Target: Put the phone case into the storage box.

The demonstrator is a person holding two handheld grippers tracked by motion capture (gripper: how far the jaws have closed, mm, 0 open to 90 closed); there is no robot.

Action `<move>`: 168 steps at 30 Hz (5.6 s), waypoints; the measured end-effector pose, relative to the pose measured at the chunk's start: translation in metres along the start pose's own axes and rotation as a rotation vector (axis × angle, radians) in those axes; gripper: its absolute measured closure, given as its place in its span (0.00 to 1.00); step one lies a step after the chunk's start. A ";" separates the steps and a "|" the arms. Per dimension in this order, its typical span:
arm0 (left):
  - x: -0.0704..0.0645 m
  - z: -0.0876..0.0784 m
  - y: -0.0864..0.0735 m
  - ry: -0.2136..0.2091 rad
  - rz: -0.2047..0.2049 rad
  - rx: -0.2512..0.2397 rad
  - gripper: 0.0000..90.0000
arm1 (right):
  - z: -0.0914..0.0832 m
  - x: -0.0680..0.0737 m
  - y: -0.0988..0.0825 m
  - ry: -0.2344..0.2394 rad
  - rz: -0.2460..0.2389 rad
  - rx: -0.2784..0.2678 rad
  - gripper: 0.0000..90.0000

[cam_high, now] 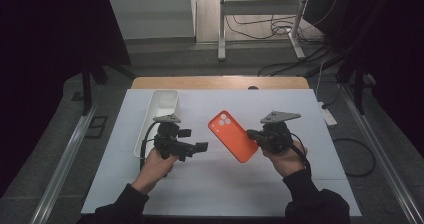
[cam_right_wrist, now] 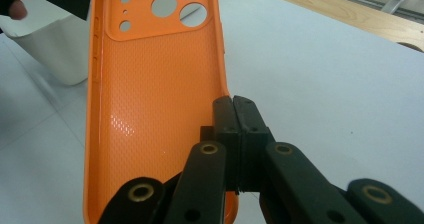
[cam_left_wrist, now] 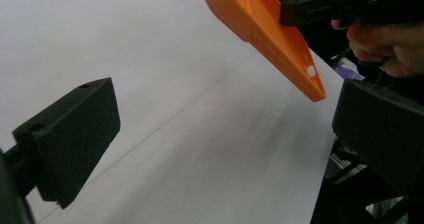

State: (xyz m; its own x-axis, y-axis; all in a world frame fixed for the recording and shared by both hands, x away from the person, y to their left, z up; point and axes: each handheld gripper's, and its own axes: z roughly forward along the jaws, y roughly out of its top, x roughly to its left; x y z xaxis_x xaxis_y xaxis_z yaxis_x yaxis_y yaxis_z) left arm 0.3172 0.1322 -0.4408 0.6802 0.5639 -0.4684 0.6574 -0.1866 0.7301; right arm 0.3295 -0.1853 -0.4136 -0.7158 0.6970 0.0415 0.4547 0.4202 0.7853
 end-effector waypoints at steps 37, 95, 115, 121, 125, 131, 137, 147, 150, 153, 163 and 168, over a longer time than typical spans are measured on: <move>-0.003 0.033 0.003 -0.108 -0.045 0.019 0.00 | 0.009 0.035 0.004 0.081 -0.025 -0.026 0.99; 0.005 0.025 0.000 -0.248 -0.105 0.125 0.96 | 0.004 0.032 0.001 0.207 -0.003 0.011 0.40; 0.005 0.022 0.002 -0.250 -0.016 0.169 0.96 | 0.009 0.025 -0.006 0.304 -0.015 0.046 0.00; 0.003 0.020 0.003 -0.261 0.018 0.167 0.96 | 0.011 0.028 -0.006 0.336 -0.024 0.041 0.00; 0.001 0.020 0.004 -0.276 0.038 0.167 0.96 | 0.013 0.031 -0.006 0.331 -0.025 0.037 0.00; -0.003 0.021 0.005 -0.293 0.060 0.169 0.96 | 0.017 0.036 -0.006 0.366 -0.018 0.047 0.00; -0.006 0.020 0.006 -0.311 0.078 0.168 0.96 | 0.022 0.042 -0.007 0.377 -0.030 0.087 0.00; -0.012 0.020 0.008 -0.346 0.111 0.168 0.96 | 0.028 0.047 -0.008 0.420 -0.040 0.135 0.15; -0.013 0.021 0.008 -0.351 0.116 0.171 0.96 | 0.029 0.046 -0.008 0.440 -0.039 0.149 0.29; -0.014 0.021 0.008 -0.355 0.119 0.172 0.96 | 0.029 0.046 -0.008 0.466 -0.042 0.155 0.47; -0.014 0.019 0.010 -0.375 0.120 0.150 0.87 | 0.029 0.039 -0.009 0.594 -0.004 0.157 0.89; -0.012 0.018 0.010 -0.377 0.095 0.121 0.78 | 0.027 0.039 -0.008 0.613 -0.008 0.150 0.94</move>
State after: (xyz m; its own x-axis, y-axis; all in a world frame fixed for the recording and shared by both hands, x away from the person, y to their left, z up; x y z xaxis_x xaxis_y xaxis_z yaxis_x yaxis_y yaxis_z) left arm 0.3212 0.1089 -0.4367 0.7965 0.2094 -0.5672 0.6036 -0.3295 0.7260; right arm 0.3120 -0.1456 -0.4347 -0.8729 0.2529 0.4173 0.4857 0.5316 0.6939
